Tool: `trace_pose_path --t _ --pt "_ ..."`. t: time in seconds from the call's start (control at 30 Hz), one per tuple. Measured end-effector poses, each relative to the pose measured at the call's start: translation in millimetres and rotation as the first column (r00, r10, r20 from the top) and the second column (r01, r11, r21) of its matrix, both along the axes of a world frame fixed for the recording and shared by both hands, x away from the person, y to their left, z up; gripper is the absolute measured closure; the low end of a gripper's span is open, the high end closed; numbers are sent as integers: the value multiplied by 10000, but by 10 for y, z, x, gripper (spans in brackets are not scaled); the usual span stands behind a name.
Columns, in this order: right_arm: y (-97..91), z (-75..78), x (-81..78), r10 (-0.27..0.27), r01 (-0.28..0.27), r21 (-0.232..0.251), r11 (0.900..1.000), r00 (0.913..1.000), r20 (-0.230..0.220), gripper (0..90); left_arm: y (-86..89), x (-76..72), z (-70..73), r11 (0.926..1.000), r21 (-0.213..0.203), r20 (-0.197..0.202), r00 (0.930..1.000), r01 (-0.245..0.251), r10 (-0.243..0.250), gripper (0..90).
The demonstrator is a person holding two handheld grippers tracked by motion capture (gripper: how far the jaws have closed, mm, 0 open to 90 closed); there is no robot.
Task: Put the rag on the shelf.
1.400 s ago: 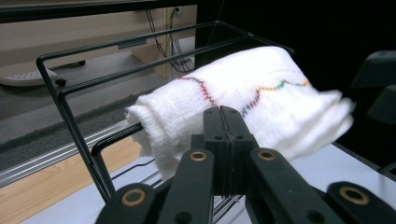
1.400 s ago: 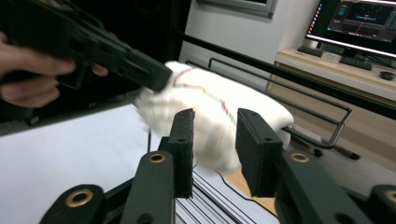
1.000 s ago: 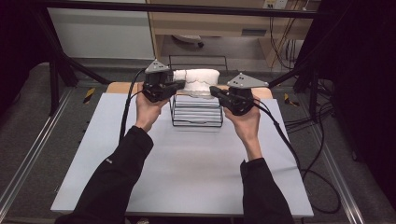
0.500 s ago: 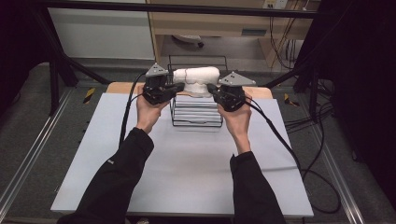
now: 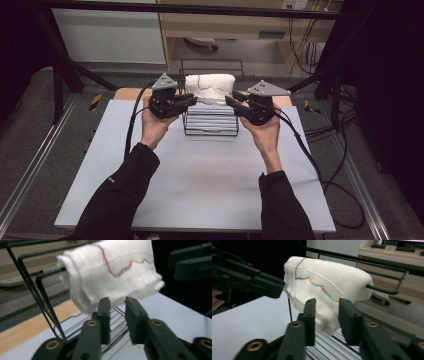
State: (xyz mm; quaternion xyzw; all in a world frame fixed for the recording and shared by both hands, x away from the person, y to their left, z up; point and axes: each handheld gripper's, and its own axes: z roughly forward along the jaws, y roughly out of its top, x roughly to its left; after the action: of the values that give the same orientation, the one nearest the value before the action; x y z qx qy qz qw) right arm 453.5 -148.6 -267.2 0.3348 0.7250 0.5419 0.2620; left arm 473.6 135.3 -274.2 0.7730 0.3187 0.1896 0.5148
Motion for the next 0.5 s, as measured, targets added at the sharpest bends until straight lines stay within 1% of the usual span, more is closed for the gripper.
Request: trace_pose_path --t 0.07,0.1,0.17,0.2,0.27,0.33,0.37,0.43,0.47,0.5 --pt "-62 -12 -48 -22 22 56 10000 9999 -144 510 42 -68 -45 9998 159 17 9999 100 -100 623" --pt "-92 -24 -68 1 3 122 9999 9995 -313 463 62 -98 -71 9995 291 8 10000 98 -98 588" --pt "-149 -61 -101 -39 49 249 9997 9991 -417 356 105 -148 -128 9990 428 -127 9999 106 -100 513" --pt "-177 -82 -116 -55 67 242 9997 9988 -478 318 129 -171 -159 9989 446 -185 9998 109 -101 479" --pt "-225 -137 -136 -84 101 235 9997 9974 -709 259 180 -213 -226 9988 473 -278 9996 89 -76 437" --pt "-260 -195 -160 -144 151 83 9999 9963 -842 220 237 -240 -295 9986 533 -408 9992 76 -54 376" --pt "-272 -223 -170 -138 146 89 9999 9958 -902 193 267 -251 -331 9986 532 -507 9987 72 -45 348" --pt "-297 -280 -188 -21 37 149 9999 9942 -1078 144 328 -274 -406 9987 519 -654 9979 11 23 277" --pt "-307 -306 -201 34 -13 181 9998 9932 -1162 130 363 -290 -444 9985 546 -691 9976 -26 63 257" --pt "-317 -334 -214 74 -54 174 9998 9932 -1166 117 394 -308 -485 9984 555 -739 9972 -78 119 229"
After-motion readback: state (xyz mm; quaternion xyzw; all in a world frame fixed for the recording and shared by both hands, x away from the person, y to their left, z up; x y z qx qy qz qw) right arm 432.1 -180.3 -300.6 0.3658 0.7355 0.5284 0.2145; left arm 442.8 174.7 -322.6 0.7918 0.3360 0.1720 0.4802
